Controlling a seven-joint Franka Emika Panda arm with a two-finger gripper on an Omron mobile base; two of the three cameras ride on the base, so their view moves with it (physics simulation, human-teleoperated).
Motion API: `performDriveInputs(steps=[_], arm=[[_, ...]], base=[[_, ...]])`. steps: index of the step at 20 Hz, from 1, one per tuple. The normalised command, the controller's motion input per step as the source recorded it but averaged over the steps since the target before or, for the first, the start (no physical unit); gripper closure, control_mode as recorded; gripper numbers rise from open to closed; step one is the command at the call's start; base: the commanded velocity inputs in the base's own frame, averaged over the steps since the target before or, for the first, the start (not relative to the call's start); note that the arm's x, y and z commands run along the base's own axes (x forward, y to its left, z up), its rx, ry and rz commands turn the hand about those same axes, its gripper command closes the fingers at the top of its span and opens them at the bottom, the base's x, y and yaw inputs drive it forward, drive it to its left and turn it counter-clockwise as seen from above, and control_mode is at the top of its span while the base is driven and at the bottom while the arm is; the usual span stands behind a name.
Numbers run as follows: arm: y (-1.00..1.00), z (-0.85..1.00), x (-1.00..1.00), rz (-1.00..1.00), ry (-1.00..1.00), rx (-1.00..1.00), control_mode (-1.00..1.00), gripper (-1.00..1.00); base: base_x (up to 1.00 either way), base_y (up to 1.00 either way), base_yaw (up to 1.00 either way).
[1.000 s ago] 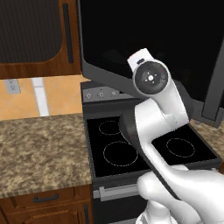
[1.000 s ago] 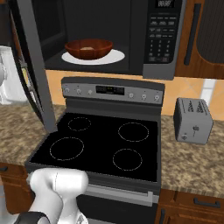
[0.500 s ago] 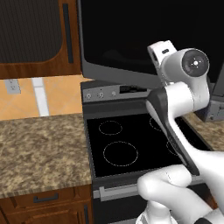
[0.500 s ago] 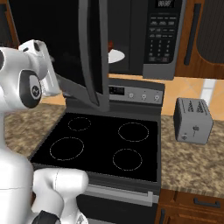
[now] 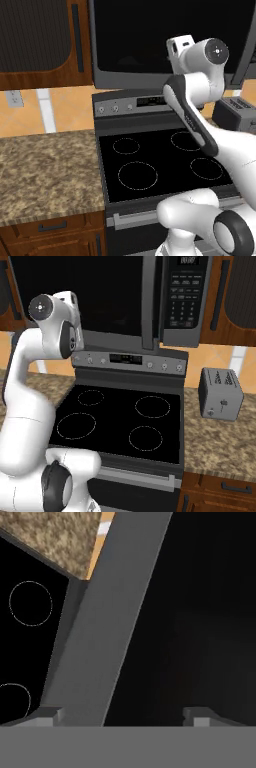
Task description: Pick the sweet potato from the sink and place it in the bowl. Then pick the bowl and place it in the microwave. Then close the microwave door and press the start button.
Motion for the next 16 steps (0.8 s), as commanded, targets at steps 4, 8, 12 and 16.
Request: performDriveInputs(steps=[4,8,12,16], arm=[[0.0,0.01,0.88,0.0,0.03,0.16,-1.0,-1.0],[0.0,0.0,0.75,0.0,0.0,0.14,-1.0,-1.0],[0.0,-0.02,0.61,0.0,0.0,0.11,-1.0,-1.0],[0.0,-0.1,-0.55,0.01,-0.08,0.07,-1.0,-1.0]], base=[[0.0,0.0,0.0],[0.0,0.0,0.0],[0.0,0.0,0.0],[0.0,0.0,0.0]])
